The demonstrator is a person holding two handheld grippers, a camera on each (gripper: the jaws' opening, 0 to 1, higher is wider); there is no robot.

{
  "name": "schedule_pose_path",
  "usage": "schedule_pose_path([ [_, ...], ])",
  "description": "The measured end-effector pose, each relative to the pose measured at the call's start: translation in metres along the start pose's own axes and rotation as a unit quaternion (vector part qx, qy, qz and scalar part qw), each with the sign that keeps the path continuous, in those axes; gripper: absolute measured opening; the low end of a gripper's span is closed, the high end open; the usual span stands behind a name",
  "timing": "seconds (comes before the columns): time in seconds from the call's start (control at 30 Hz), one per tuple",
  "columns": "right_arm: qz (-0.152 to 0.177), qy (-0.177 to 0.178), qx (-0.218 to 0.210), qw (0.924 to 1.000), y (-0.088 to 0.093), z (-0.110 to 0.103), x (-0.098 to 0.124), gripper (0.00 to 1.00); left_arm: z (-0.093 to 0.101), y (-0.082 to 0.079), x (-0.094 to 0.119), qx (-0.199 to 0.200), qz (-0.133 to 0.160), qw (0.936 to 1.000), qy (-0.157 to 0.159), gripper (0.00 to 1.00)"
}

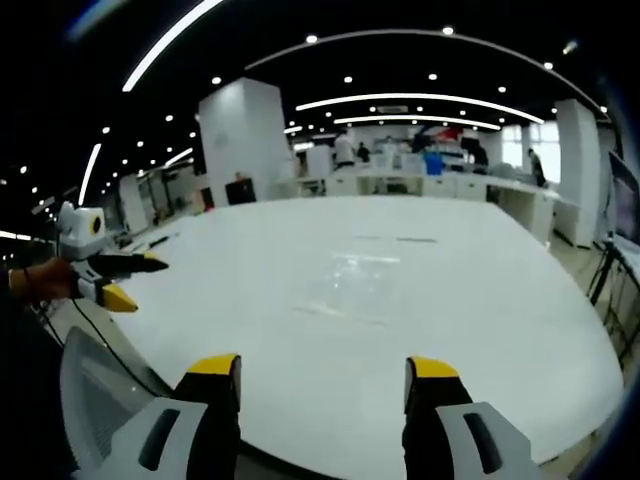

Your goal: Open the resealable bag by pulling the two sides of the seal apart until the entire bag opening is separated and visibly accessible.

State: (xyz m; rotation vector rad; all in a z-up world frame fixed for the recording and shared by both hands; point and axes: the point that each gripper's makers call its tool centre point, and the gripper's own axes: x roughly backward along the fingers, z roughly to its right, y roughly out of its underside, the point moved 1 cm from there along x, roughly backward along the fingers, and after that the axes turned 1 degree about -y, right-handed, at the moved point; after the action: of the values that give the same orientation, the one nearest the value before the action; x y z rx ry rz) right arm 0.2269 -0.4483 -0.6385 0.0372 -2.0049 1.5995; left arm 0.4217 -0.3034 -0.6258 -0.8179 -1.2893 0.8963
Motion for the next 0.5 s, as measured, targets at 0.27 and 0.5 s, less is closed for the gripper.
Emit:
schedule_pose_path([
  [0.27,-0.014,-0.004,-0.001,0.9999,0.010,-0.001,0.002,0.65,-0.005,0.012,0.004,0.010,-0.009,0.9998,-0.011,0.92],
  [0.5,-0.015,-0.002,-0.002,0.9999,0.012,-0.001,0.004,0.64,-0.004,0.014,0.005,0.011,-0.012,0.9998,-0.013,0.92],
])
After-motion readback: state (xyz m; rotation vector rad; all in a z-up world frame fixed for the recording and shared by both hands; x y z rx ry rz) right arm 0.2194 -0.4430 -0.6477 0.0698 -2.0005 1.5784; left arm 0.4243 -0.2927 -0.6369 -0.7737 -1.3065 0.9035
